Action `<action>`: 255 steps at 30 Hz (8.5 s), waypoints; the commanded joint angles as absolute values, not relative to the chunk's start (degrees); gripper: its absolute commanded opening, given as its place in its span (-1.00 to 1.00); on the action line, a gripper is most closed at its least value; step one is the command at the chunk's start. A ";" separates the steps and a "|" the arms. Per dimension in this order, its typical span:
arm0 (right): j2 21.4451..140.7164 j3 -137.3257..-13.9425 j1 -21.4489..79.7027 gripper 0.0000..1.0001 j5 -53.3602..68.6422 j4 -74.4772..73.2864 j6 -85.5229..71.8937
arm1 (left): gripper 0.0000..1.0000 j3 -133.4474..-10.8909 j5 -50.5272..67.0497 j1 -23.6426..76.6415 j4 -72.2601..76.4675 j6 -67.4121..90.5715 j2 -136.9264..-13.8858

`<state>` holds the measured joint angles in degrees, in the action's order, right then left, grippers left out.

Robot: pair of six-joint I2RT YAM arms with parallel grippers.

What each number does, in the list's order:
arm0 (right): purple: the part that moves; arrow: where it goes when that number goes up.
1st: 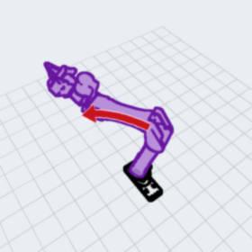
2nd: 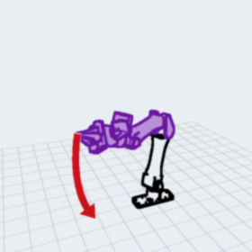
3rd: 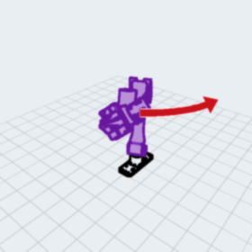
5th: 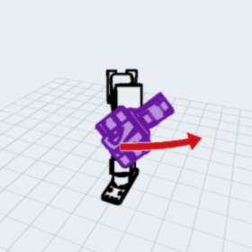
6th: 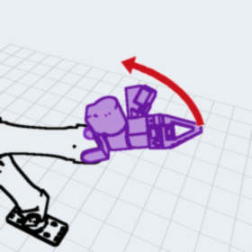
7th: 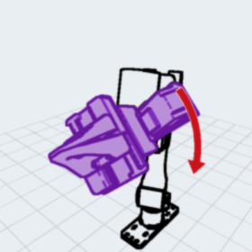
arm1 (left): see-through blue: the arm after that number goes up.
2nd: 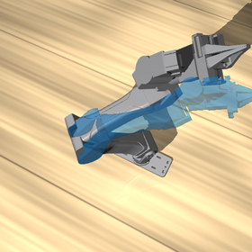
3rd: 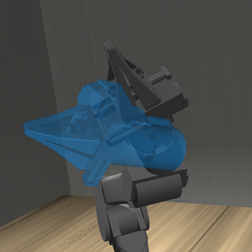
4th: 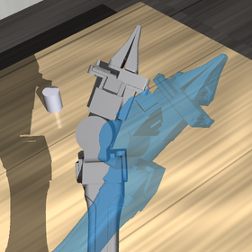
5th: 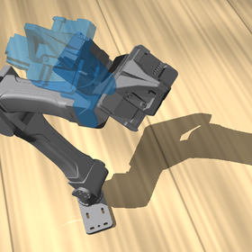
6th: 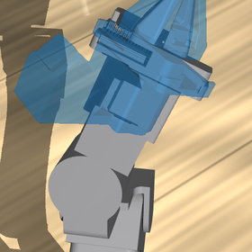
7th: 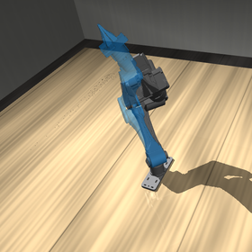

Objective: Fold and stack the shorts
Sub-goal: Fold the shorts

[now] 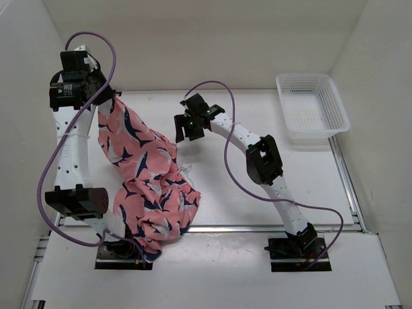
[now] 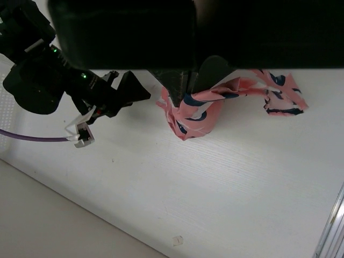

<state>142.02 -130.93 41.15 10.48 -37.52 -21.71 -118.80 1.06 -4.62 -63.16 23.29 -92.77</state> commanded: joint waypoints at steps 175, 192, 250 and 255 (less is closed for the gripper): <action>74.36 -25.74 22.41 -0.41 8.62 2.21 -58.36 | -0.80 -57.57 9.14 11.43 -47.99 30.15 -62.14; 65.57 -88.92 18.98 -1.00 -7.03 -42.61 -23.39 | -0.80 -109.83 4.92 5.19 -58.36 27.94 -68.82; 121.13 -111.72 12.83 -1.00 6.76 -35.16 -21.71 | -0.80 -130.01 0.09 -0.36 -54.14 23.03 -112.61; 114.80 -101.27 12.30 -1.00 8.78 -35.16 -22.24 | -0.80 -113.05 0.09 3.16 -53.53 24.25 -96.18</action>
